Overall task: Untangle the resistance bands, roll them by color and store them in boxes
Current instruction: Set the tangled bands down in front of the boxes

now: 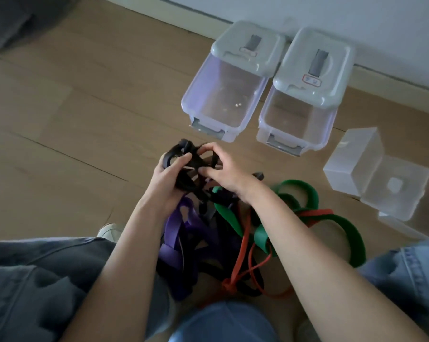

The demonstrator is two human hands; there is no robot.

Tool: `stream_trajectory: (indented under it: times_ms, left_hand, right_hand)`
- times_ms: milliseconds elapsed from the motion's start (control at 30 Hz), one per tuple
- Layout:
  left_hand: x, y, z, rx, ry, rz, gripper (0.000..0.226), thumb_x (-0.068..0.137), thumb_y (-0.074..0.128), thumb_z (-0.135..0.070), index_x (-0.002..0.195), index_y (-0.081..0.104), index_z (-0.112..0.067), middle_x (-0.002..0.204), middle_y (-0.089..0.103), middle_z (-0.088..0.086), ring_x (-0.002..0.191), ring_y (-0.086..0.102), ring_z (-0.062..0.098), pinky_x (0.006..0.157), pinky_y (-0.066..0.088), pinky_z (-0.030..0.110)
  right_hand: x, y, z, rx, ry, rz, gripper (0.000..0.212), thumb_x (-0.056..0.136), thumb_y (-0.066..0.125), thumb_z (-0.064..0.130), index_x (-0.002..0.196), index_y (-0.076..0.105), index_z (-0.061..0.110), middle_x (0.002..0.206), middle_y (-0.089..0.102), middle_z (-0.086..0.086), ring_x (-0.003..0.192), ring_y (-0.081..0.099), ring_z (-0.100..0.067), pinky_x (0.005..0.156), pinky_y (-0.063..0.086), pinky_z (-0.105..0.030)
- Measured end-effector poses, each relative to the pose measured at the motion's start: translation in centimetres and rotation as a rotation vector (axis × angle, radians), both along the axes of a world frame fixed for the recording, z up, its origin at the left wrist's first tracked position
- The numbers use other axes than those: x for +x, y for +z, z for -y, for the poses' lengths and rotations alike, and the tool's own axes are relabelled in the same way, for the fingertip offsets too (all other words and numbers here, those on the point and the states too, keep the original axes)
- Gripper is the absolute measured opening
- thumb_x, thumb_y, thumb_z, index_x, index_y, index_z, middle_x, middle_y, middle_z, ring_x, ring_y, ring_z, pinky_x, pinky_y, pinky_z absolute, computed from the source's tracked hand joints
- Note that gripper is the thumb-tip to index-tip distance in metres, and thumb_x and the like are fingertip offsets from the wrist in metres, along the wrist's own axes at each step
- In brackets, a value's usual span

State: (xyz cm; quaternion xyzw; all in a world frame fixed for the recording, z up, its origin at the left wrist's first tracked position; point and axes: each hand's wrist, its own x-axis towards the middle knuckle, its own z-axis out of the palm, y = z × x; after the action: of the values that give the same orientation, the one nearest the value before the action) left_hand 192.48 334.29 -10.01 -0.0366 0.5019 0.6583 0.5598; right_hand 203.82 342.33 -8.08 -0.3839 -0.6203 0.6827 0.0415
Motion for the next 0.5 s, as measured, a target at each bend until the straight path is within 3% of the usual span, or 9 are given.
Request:
stream_trajectory:
  times_ms: [100,200,333,400,500]
  left_hand:
    - [-2.7,1.8,-1.1,-0.033,0.125,-0.274,0.019,0.087,0.057,-0.002,0.101,0.058,-0.015,0.082,0.071,0.007,0.07,0.07,0.021,0.065,0.057,0.037]
    - [-5.6,3.3,-1.5,-0.068,0.269,-0.49,0.019,0.083,0.063,-0.004,0.095,0.058,-0.019,0.086,0.068,0.003,0.081,0.069,0.022,0.074,0.054,0.037]
    - [-8.8,4.6,-2.1,-0.109,0.293,-0.876,0.031,0.084,0.062,-0.013,0.1,0.048,-0.035,0.089,0.064,-0.012,0.087,0.066,0.006,0.075,0.054,0.027]
    - [-10.7,4.8,-2.6,-0.14,0.257,-1.073,0.038,0.083,0.061,-0.014,0.103,0.045,-0.041,0.087,0.062,-0.014,0.084,0.063,-0.002,0.075,0.052,0.018]
    - [-12.9,3.1,-2.8,-0.243,0.129,-1.265,0.044,0.083,0.058,-0.008,0.119,0.043,-0.029,0.098,0.058,-0.013,0.089,0.058,-0.003,0.071,0.047,0.016]
  right_hand:
    - [-2.9,0.5,-0.3,-0.078,-0.082,-0.226,0.034,0.089,0.052,-0.004,0.115,0.051,0.018,0.103,0.061,-0.005,0.091,0.063,-0.019,0.073,0.059,-0.031]
    - [-6.8,1.8,-0.4,0.025,-0.05,-0.285,0.044,0.088,0.053,-0.007,0.125,0.05,0.015,0.111,0.062,-0.009,0.105,0.061,-0.025,0.085,0.056,-0.038]
    - [-11.1,2.9,-0.6,0.151,-0.04,-0.318,0.042,0.086,0.05,-0.01,0.123,0.052,0.007,0.124,0.058,-0.012,0.116,0.056,-0.024,0.094,0.05,-0.032]
    - [-12.7,2.6,-0.6,0.083,-0.049,-0.351,0.042,0.087,0.048,-0.01,0.125,0.051,0.007,0.127,0.055,-0.012,0.116,0.055,-0.024,0.092,0.051,-0.028]
    - [-14.5,0.2,-0.5,-0.043,-0.013,-0.268,0.046,0.088,0.047,-0.007,0.13,0.047,0.012,0.131,0.05,-0.012,0.113,0.055,-0.029,0.094,0.05,-0.044]
